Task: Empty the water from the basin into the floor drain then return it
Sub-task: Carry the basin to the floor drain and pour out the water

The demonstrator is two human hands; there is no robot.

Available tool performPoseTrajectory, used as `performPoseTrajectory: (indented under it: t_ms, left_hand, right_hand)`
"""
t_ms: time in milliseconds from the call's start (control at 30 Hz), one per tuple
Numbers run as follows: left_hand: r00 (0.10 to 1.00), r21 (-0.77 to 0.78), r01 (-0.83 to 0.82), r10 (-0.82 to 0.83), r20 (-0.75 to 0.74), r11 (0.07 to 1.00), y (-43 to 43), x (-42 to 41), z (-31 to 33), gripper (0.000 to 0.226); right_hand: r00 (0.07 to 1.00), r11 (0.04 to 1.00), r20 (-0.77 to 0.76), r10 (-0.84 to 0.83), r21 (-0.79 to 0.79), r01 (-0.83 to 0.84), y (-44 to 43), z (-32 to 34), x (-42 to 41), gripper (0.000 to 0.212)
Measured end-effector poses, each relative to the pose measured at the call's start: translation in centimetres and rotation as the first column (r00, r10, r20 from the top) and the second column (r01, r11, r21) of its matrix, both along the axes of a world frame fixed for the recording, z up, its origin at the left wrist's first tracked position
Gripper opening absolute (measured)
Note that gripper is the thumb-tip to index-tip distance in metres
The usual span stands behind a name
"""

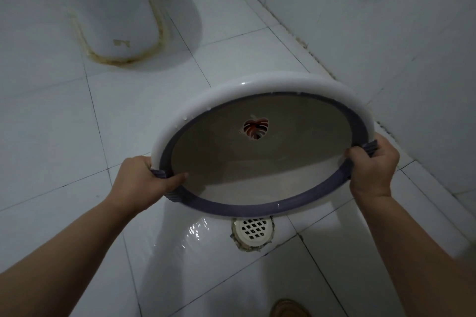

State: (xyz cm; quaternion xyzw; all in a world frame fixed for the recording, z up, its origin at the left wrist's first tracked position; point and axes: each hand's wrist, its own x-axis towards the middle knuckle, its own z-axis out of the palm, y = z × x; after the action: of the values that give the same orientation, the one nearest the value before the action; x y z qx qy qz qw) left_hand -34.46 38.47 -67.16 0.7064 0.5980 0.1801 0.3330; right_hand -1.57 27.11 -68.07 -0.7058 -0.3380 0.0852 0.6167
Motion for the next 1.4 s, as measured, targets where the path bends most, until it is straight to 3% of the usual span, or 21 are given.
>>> performPoseTrajectory:
  t_ms: [267,467,633,800,1200,1400]
  left_hand:
    - [1.000,0.059,0.021,-0.021,-0.007,0.998,-0.2,-0.1,0.1,0.039]
    - [0.998,0.089,0.056,-0.054,-0.032,0.994,-0.4,-0.4,0.2,0.026]
    - [0.997,0.134,0.066,-0.059,-0.057,0.989,-0.9,-0.3,0.5,0.039]
    - [0.992,0.168,0.112,-0.102,-0.072,0.979,-0.7,-0.5,0.2,0.024]
    - [0.977,0.270,0.183,-0.143,-0.161,0.945,-1.0,-1.0,-0.5,0.036]
    - [0.966,0.286,0.212,-0.156,-0.206,0.935,-0.9,-1.4,-0.6,0.032]
  right_hand:
    - [1.000,1.000,0.007,-0.002,0.019,0.002,-0.2,0.0,0.0,0.035]
    - [1.000,0.999,0.003,0.013,0.048,-0.013,-0.3,0.2,-0.3,0.038]
    - [1.000,1.000,-0.004,-0.006,0.027,0.006,-0.5,0.1,-0.2,0.038]
    - [1.000,1.000,0.009,-0.021,0.002,0.021,-1.1,0.0,-0.3,0.026]
    - [0.999,0.996,0.005,-0.044,-0.079,0.044,-2.8,-0.4,-0.7,0.039]
    - [0.999,0.996,0.022,-0.026,-0.088,0.028,-3.1,-0.2,-1.0,0.040]
